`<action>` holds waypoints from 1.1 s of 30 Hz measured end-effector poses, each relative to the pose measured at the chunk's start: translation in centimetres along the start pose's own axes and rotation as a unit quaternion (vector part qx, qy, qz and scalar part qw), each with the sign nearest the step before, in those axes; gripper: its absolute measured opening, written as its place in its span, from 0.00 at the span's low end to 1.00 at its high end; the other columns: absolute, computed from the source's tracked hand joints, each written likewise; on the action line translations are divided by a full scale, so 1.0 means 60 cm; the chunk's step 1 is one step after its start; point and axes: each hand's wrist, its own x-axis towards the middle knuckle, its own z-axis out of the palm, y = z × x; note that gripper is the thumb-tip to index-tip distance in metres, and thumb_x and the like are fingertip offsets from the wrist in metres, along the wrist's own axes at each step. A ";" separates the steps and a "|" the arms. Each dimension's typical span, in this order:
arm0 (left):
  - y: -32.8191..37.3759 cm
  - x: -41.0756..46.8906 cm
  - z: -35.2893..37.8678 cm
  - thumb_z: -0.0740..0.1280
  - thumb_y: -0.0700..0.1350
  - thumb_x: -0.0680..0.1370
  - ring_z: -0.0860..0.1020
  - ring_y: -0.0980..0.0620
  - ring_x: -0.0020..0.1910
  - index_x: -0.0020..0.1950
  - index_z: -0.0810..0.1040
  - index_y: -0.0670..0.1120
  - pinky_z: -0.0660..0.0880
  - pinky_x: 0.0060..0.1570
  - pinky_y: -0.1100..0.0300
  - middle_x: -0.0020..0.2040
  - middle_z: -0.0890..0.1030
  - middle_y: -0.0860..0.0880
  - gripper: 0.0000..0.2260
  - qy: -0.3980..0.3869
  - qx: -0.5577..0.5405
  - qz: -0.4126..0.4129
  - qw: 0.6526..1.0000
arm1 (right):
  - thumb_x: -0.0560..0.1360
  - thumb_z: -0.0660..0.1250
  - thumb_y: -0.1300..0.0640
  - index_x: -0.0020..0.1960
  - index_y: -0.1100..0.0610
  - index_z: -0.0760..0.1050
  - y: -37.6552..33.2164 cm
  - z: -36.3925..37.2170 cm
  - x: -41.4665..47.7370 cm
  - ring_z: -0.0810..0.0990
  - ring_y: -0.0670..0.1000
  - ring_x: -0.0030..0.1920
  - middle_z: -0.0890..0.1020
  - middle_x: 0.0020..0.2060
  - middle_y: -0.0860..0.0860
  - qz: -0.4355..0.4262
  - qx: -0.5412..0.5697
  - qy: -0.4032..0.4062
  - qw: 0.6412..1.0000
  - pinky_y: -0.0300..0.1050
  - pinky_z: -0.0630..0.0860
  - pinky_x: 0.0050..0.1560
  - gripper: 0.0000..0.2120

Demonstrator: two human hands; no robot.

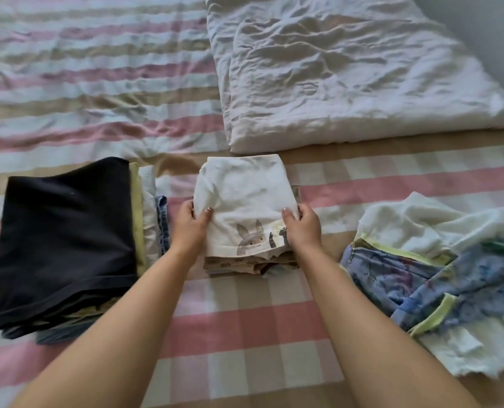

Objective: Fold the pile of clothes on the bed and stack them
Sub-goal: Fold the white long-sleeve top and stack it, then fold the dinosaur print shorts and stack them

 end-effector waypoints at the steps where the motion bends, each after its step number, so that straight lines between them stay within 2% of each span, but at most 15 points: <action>1: -0.009 -0.004 0.001 0.63 0.44 0.78 0.76 0.51 0.46 0.60 0.71 0.41 0.73 0.42 0.59 0.50 0.77 0.48 0.12 0.013 0.020 0.004 1.000 | 0.78 0.61 0.56 0.53 0.59 0.74 0.007 0.000 -0.003 0.78 0.52 0.39 0.79 0.42 0.51 -0.002 -0.028 0.012 1.000 0.41 0.70 0.34 0.08; 3: -0.027 -0.024 -0.002 0.64 0.45 0.78 0.75 0.55 0.42 0.57 0.71 0.42 0.72 0.37 0.63 0.45 0.76 0.52 0.10 0.028 0.045 0.018 0.998 | 0.78 0.62 0.54 0.54 0.58 0.73 0.024 -0.004 -0.020 0.78 0.53 0.42 0.80 0.44 0.52 -0.016 -0.078 0.031 0.996 0.42 0.68 0.37 0.09; 4: -0.038 -0.037 -0.005 0.64 0.45 0.78 0.76 0.54 0.43 0.55 0.71 0.43 0.73 0.39 0.61 0.44 0.76 0.52 0.09 0.026 0.046 0.018 0.998 | 0.78 0.62 0.53 0.55 0.58 0.73 0.034 -0.008 -0.033 0.78 0.53 0.43 0.80 0.45 0.52 -0.025 -0.099 0.037 0.994 0.42 0.67 0.38 0.10; 6: -0.059 -0.066 -0.009 0.65 0.42 0.78 0.77 0.49 0.44 0.53 0.71 0.44 0.77 0.43 0.53 0.46 0.77 0.48 0.06 0.013 0.033 -0.011 0.999 | 0.78 0.62 0.54 0.58 0.59 0.71 0.058 -0.017 -0.060 0.78 0.55 0.49 0.80 0.49 0.54 -0.026 -0.111 0.033 0.993 0.43 0.68 0.41 0.12; 8: -0.076 -0.101 -0.010 0.63 0.39 0.78 0.77 0.47 0.36 0.53 0.69 0.43 0.77 0.35 0.55 0.46 0.77 0.42 0.05 0.013 0.001 -0.062 0.998 | 0.78 0.61 0.59 0.61 0.59 0.70 0.081 -0.029 -0.087 0.78 0.56 0.52 0.80 0.52 0.55 -0.001 -0.108 0.015 0.994 0.41 0.69 0.43 0.12; 9: -0.082 -0.119 -0.007 0.62 0.37 0.78 0.75 0.48 0.32 0.52 0.68 0.42 0.75 0.30 0.59 0.44 0.76 0.41 0.05 0.021 -0.016 -0.084 0.996 | 0.77 0.60 0.62 0.61 0.58 0.70 0.088 -0.037 -0.100 0.78 0.56 0.51 0.80 0.51 0.55 0.013 -0.105 0.008 0.994 0.40 0.68 0.43 0.13; 11: -0.084 -0.160 0.008 0.61 0.34 0.78 0.73 0.48 0.29 0.52 0.68 0.41 0.72 0.28 0.60 0.41 0.75 0.41 0.05 0.030 -0.030 -0.108 0.993 | 0.76 0.61 0.64 0.60 0.56 0.71 0.098 -0.060 -0.132 0.80 0.54 0.45 0.81 0.45 0.54 0.020 -0.074 -0.001 0.997 0.42 0.71 0.40 0.13; 13: -0.073 -0.208 0.040 0.61 0.34 0.77 0.73 0.49 0.30 0.50 0.71 0.42 0.70 0.29 0.61 0.40 0.76 0.42 0.05 -0.010 -0.032 -0.099 0.995 | 0.76 0.62 0.63 0.57 0.53 0.73 0.107 -0.092 -0.173 0.79 0.51 0.38 0.80 0.38 0.50 -0.005 -0.049 0.013 0.999 0.46 0.75 0.38 0.11; 16: -0.047 -0.271 0.104 0.62 0.32 0.76 0.74 0.53 0.29 0.46 0.73 0.45 0.71 0.28 0.66 0.38 0.77 0.43 0.09 -0.125 -0.028 -0.051 0.990 | 0.76 0.64 0.63 0.51 0.50 0.75 0.134 -0.148 -0.226 0.79 0.46 0.39 0.80 0.39 0.46 -0.008 -0.051 0.056 0.997 0.44 0.77 0.40 0.10; 19: -0.031 -0.307 0.170 0.64 0.34 0.76 0.76 0.55 0.31 0.44 0.75 0.47 0.72 0.31 0.67 0.37 0.79 0.46 0.08 -0.206 0.024 -0.012 0.978 | 0.74 0.66 0.65 0.50 0.54 0.78 0.175 -0.204 -0.255 0.79 0.46 0.41 0.81 0.42 0.49 0.007 -0.104 0.104 0.989 0.39 0.73 0.41 0.09; 21: -0.035 -0.320 0.213 0.64 0.36 0.76 0.77 0.51 0.37 0.45 0.75 0.46 0.73 0.36 0.63 0.39 0.79 0.47 0.05 -0.229 0.060 -0.016 0.972 | 0.70 0.70 0.64 0.50 0.56 0.79 0.202 -0.233 -0.264 0.77 0.52 0.46 0.79 0.46 0.52 0.004 -0.195 0.116 0.974 0.42 0.71 0.46 0.10; 24: -0.061 -0.338 0.265 0.65 0.37 0.75 0.76 0.50 0.46 0.53 0.74 0.43 0.72 0.48 0.59 0.46 0.78 0.47 0.08 -0.246 0.135 -0.052 0.958 | 0.66 0.75 0.56 0.59 0.53 0.76 0.233 -0.254 -0.267 0.70 0.55 0.56 0.73 0.55 0.53 0.019 -0.323 0.056 0.945 0.45 0.68 0.56 0.22; 27: -0.083 -0.360 0.297 0.65 0.34 0.73 0.78 0.46 0.49 0.54 0.75 0.40 0.75 0.52 0.53 0.47 0.80 0.44 0.10 -0.244 0.122 -0.108 0.956 | 0.69 0.72 0.54 0.66 0.49 0.68 0.251 -0.260 -0.260 0.67 0.51 0.59 0.67 0.60 0.50 0.038 -0.360 -0.007 0.932 0.39 0.65 0.57 0.27; 30: -0.099 -0.366 0.304 0.64 0.32 0.73 0.78 0.46 0.44 0.49 0.74 0.43 0.77 0.48 0.51 0.45 0.80 0.43 0.08 -0.213 0.078 -0.137 0.964 | 0.70 0.70 0.60 0.62 0.53 0.71 0.260 -0.261 -0.253 0.71 0.52 0.56 0.73 0.55 0.52 0.015 -0.318 -0.010 0.948 0.39 0.66 0.54 0.21; 33: -0.106 -0.374 0.296 0.64 0.34 0.75 0.77 0.46 0.42 0.49 0.74 0.43 0.76 0.42 0.53 0.46 0.79 0.42 0.06 -0.222 0.035 -0.171 0.959 | 0.71 0.68 0.65 0.50 0.57 0.77 0.255 -0.261 -0.263 0.77 0.52 0.47 0.80 0.44 0.52 0.003 -0.218 0.017 0.976 0.36 0.69 0.45 0.09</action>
